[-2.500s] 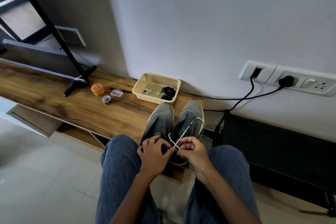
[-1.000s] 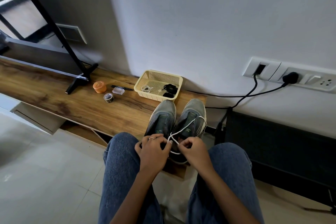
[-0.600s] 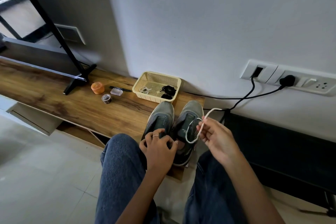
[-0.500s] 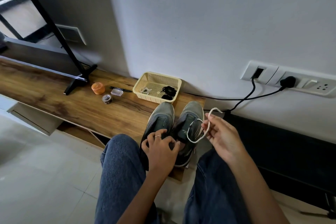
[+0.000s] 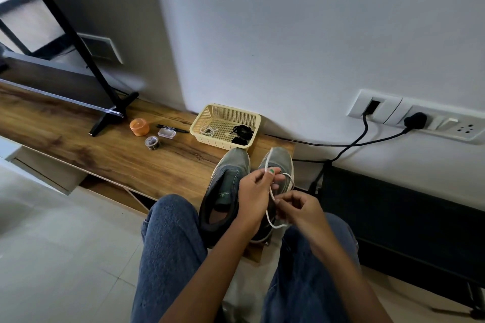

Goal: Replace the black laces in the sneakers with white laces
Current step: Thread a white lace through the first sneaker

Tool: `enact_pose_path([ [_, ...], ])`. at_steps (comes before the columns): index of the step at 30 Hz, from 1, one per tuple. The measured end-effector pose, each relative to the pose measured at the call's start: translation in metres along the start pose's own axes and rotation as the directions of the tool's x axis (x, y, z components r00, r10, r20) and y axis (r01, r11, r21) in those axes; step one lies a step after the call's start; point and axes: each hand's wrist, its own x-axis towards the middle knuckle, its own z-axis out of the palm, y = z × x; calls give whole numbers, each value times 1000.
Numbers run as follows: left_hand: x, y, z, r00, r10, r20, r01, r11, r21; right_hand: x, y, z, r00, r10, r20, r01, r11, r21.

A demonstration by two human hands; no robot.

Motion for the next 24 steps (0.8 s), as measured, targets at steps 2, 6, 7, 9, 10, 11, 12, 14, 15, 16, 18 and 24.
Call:
enact_pose_path([
  [2,3,-4,-3,998,59,-7,-59,996,61,2,4,-2,1000,-9,-10,8,999,-49],
  [6,4,-20,-6,980,185,67,-197,932,305,10,0,-8,983,-87,-164,83,996,-30],
  [7,3,-25,-6,978,191,85,-209,909,362,12,-3,-9,978,-108,-179,108,994,-6],
  [9,3,-34,-5,973,205,104,-230,853,469,16,-6,-8,975,-143,-170,149,988,28],
  [10,3,-38,-5,969,220,112,-246,814,526,19,-5,-7,974,-150,-170,159,986,42],
  [11,3,-41,-4,963,242,119,-265,766,586,22,-4,-5,971,-157,-181,167,985,41],
  [12,3,-43,-4,955,268,127,-285,716,637,25,-2,-4,966,-164,-199,172,985,24],
  [14,4,-46,-3,941,306,144,-317,651,690,31,2,-2,962,-168,-216,179,983,31],
  [15,5,-47,-3,938,314,150,-324,636,700,33,5,0,963,-162,-217,177,983,52],
  [16,5,-48,-2,936,316,154,-327,623,710,36,7,1,963,-153,-223,173,983,70],
  [18,6,-48,-1,924,340,174,-350,567,746,42,12,3,957,-133,-259,161,983,89],
  [24,33,-43,-9,920,372,120,-313,517,797,83,21,-6,944,-128,-304,140,990,20],
])
